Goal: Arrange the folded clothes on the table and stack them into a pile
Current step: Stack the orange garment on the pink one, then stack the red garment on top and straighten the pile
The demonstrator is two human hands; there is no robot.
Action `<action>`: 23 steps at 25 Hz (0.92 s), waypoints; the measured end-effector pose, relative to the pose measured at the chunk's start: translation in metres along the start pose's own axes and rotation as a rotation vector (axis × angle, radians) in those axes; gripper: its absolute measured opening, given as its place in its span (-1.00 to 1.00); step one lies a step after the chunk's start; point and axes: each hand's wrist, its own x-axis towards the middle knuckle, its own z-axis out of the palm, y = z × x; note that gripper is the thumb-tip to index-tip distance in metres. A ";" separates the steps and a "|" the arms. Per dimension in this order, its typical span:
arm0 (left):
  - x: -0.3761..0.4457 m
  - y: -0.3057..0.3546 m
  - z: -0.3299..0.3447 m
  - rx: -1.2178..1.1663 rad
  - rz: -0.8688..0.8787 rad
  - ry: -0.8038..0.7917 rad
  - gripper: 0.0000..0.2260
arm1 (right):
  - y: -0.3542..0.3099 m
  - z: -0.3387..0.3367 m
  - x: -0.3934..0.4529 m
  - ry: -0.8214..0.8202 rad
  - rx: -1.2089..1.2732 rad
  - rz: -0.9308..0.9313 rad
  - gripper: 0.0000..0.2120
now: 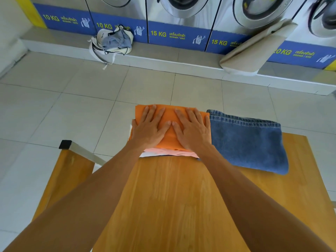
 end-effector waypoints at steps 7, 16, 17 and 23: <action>-0.020 -0.007 -0.025 0.003 -0.155 -0.080 -0.51 | 0.000 -0.036 -0.017 -0.130 -0.001 -0.012 -0.49; -0.219 -0.013 -0.002 -0.424 -0.273 0.091 -0.62 | -0.028 -0.030 -0.196 -0.059 0.294 0.012 -0.61; -0.239 -0.009 0.002 -0.435 -0.295 0.082 -0.63 | -0.032 -0.027 -0.216 -0.106 0.307 0.005 -0.59; -0.352 -0.008 0.021 -0.409 -0.416 0.092 -0.66 | -0.037 -0.011 -0.326 -0.445 0.482 -0.030 -0.54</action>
